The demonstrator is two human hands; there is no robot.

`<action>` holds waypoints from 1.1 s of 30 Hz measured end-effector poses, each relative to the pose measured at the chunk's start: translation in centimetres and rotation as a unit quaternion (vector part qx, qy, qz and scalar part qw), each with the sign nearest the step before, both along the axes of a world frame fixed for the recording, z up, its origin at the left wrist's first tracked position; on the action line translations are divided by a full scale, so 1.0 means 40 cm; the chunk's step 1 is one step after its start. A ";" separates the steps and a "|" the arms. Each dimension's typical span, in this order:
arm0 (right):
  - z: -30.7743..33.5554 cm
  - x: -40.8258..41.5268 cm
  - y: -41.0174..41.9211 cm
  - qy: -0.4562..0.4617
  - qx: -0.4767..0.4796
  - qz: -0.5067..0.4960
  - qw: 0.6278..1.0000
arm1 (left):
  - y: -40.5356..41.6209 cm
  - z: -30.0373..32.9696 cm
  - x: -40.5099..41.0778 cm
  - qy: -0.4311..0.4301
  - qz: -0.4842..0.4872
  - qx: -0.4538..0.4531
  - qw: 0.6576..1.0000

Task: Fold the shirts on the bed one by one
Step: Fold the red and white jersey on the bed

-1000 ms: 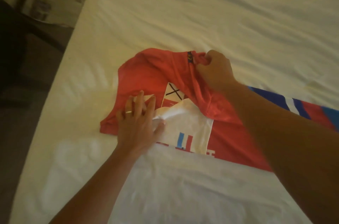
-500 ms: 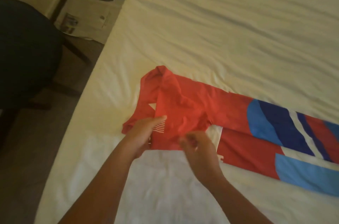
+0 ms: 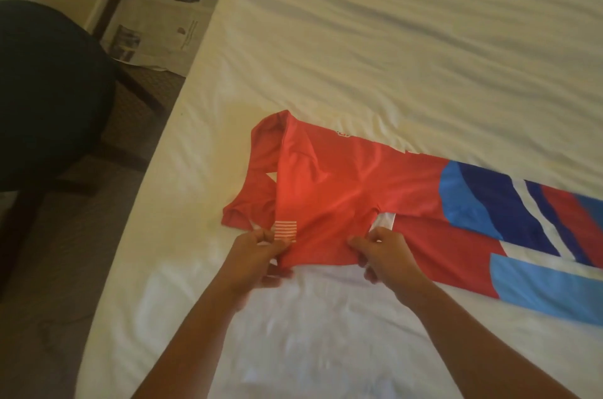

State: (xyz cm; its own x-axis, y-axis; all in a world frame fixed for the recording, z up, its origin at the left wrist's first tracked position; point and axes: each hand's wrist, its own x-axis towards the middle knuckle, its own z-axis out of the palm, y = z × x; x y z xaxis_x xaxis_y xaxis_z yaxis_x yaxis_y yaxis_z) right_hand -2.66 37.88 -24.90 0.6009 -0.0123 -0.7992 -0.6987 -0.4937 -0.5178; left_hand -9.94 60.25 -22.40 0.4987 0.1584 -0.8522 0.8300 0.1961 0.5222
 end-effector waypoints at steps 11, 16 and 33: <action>0.039 0.117 0.265 -0.338 -0.155 0.270 0.888 | 0.192 -0.064 0.279 -0.197 -0.223 0.455 0.839; 0.005 0.188 0.400 -0.310 -0.215 0.375 0.847 | 0.235 -0.116 0.431 -0.211 -0.366 0.483 0.767; -0.048 0.358 0.238 -0.320 -0.190 0.240 0.897 | 0.240 -0.126 0.492 -0.208 -0.296 0.401 0.842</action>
State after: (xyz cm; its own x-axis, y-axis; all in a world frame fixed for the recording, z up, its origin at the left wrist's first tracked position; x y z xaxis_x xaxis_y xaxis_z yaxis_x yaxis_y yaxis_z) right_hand 11.68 47.42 -26.83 0.9438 0.1723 -0.2819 0.0220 -0.8841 -0.4668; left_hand 9.73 69.85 -27.46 0.9212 0.2181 -0.3221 0.3711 -0.7409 0.5598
